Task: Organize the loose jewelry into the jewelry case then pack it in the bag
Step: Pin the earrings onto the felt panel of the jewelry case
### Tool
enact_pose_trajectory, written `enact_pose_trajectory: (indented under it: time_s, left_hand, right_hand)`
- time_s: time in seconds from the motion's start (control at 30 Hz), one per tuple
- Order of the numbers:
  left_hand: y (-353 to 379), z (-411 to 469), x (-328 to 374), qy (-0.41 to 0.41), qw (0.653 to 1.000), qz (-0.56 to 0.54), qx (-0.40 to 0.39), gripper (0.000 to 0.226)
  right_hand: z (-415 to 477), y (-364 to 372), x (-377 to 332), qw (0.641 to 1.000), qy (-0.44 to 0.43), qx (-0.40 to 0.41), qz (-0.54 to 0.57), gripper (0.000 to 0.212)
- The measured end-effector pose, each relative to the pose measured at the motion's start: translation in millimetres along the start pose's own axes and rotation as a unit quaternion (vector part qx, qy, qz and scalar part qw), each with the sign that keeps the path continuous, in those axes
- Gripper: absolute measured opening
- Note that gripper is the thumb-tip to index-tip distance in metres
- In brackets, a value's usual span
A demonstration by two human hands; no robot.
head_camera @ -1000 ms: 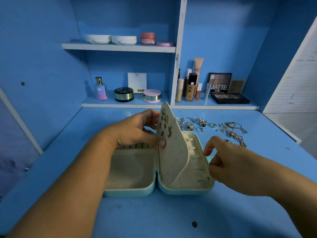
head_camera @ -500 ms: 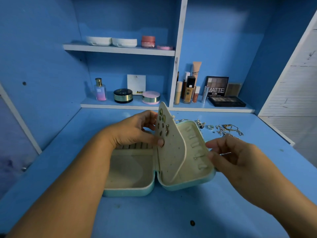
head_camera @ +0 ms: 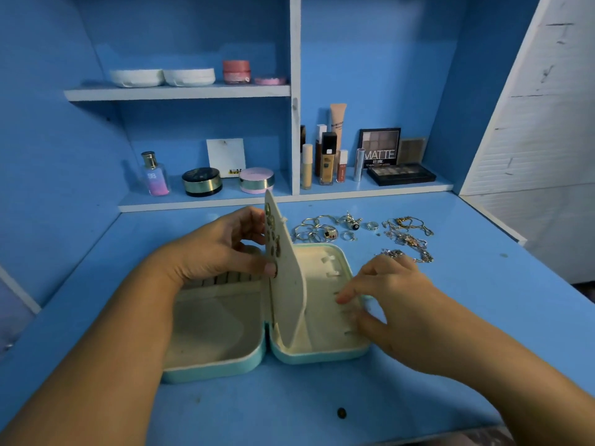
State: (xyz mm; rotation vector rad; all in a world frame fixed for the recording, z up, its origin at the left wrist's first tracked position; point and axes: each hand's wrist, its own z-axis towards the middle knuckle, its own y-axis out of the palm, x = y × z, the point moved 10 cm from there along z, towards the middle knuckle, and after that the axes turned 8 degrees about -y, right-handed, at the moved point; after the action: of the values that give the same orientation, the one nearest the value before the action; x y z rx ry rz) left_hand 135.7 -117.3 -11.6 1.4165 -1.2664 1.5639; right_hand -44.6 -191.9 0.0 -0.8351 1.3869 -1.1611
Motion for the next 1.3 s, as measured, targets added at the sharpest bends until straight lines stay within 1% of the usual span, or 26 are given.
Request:
enact_pose_trajectory:
  time_s: [0.07, 0.2, 0.37, 0.47, 0.53, 0.63, 0.73, 0.8, 0.9, 0.97, 1.0, 1.1, 1.3]
  left_hand:
    - [0.0, 0.7, 0.6, -0.003, 1.0, 0.005, 0.003, 0.083]
    - [2.0, 0.9, 1.9, -0.001, 1.0, 0.011, 0.0, 0.083]
    - [3.5, 1.3, 2.3, 0.004, 1.0, 0.029, -0.003, 0.074]
    - [2.9, 1.7, 2.5, -0.001, 0.999, 0.046, 0.0, 0.072]
    - [4.2, 1.7, 2.0, -0.006, 0.999, 0.049, -0.004, 0.075]
    - [3.6, 2.0, 1.5, -0.007, 0.999, 0.05, 0.002, 0.068]
    - [2.7, 1.6, 1.8, -0.004, 0.999, 0.046, 0.01, 0.067]
    - [2.6, 0.6, 2.4, -0.003, 0.999, 0.042, 0.01, 0.069]
    - [1.9, -1.0, 2.7, -0.005, 0.999, 0.043, 0.009, 0.078]
    - [1.5, -2.1, 3.7, -0.005, 0.999, 0.043, 0.008, 0.082]
    - [1.4, -2.5, 4.5, -0.003, 0.999, 0.039, 0.009, 0.081]
    - [1.3, -3.5, 8.7, 0.005, 0.999, 0.034, 0.015, 0.082]
    - [4.2, -5.2, 17.1, 0.02, 0.998, 0.049, 0.017, 0.099]
  right_hand:
    - [9.3, 2.2, -7.3, 0.999, -0.033, -0.018, -0.001, 0.03]
    - [27.3, 13.0, -20.5, 0.994, -0.085, -0.041, 0.052, 0.023]
    - [37.0, 21.6, -15.7, 0.986, -0.085, -0.056, 0.13, 0.024]
    - [38.3, 24.8, -15.2, 0.985, -0.081, -0.046, 0.145, 0.029]
    - [39.3, 22.7, -17.4, 0.987, -0.082, -0.028, 0.133, 0.029]
    - [42.1, 18.1, -21.7, 0.992, -0.095, -0.001, 0.086, 0.022]
    - [44.5, 16.9, -27.8, 0.992, -0.111, 0.014, 0.062, 0.016]
    - [45.0, 17.1, -33.5, 0.992, -0.115, 0.002, 0.048, 0.015]
    - [44.2, 17.2, -38.7, 0.993, -0.101, -0.054, 0.013, 0.014]
    - [44.7, 17.1, -38.4, 0.993, -0.086, -0.081, -0.025, 0.03]
    - [46.1, 18.5, -35.9, 0.992, -0.079, -0.09, -0.032, 0.031]
    - [49.2, 21.9, -26.6, 0.994, -0.06, -0.087, -0.019, 0.015]
    - [44.9, 21.5, -13.9, 0.998, -0.031, -0.048, 0.001, 0.008]
